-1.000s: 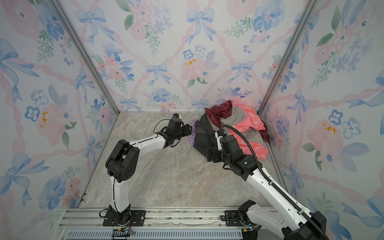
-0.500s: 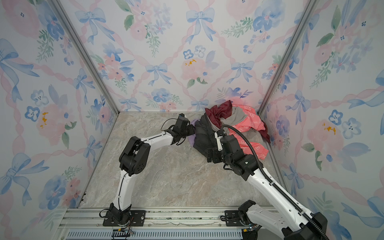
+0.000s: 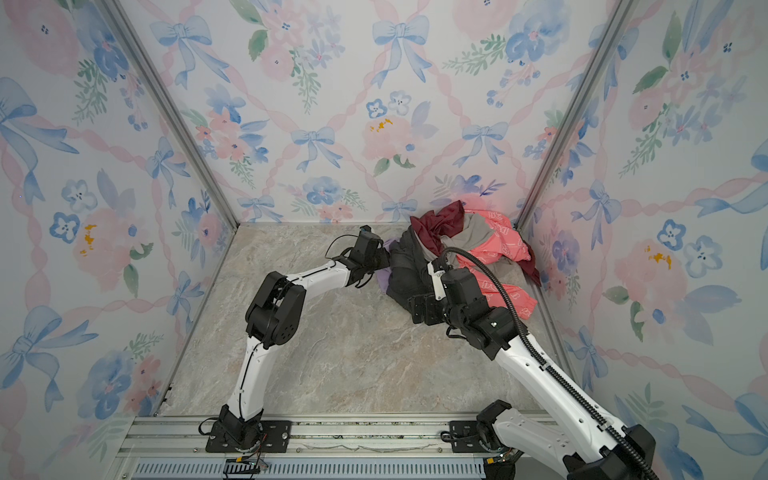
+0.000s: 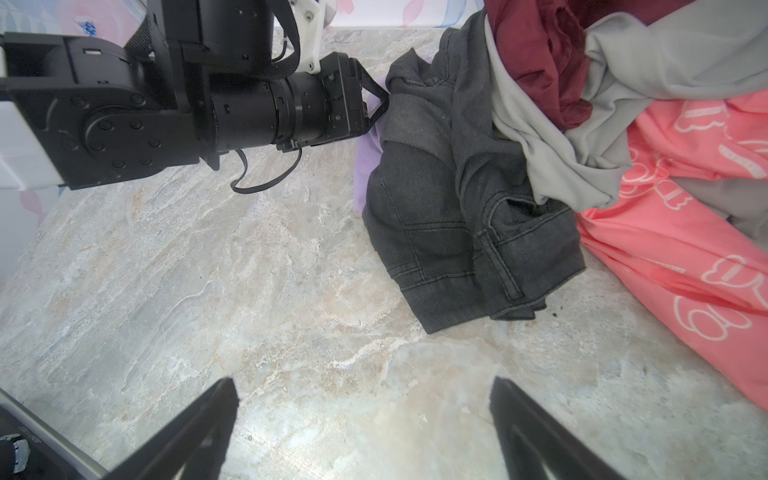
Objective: Pick out a specific cloth from the pile
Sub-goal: 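Close the left gripper on the lavender cloth while the right gripper presses the jeans down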
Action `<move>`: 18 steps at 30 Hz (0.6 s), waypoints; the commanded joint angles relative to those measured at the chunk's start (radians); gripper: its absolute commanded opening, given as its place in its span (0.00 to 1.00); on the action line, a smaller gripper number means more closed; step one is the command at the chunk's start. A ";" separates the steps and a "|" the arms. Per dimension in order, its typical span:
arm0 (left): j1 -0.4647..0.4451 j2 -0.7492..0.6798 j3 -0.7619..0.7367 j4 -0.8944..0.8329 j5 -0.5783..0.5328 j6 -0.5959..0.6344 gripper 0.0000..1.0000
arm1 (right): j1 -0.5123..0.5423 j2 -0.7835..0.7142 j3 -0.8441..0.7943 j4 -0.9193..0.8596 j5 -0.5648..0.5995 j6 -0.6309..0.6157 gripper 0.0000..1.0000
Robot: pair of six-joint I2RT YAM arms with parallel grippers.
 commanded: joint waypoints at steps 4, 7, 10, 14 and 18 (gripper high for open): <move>0.019 0.025 0.007 -0.015 0.000 0.027 0.38 | -0.010 0.009 0.017 0.001 -0.012 -0.018 0.98; 0.020 0.039 0.022 -0.016 0.007 0.030 0.37 | -0.011 0.010 0.013 0.002 -0.011 -0.022 0.98; 0.019 0.060 0.040 -0.015 0.015 0.019 0.38 | -0.017 0.011 0.010 0.004 -0.014 -0.023 0.98; 0.011 0.092 0.068 -0.014 0.027 0.011 0.38 | -0.030 0.012 0.007 0.006 -0.022 -0.024 0.98; 0.005 0.124 0.098 -0.013 0.036 0.010 0.22 | -0.041 0.011 0.007 0.005 -0.026 -0.025 0.98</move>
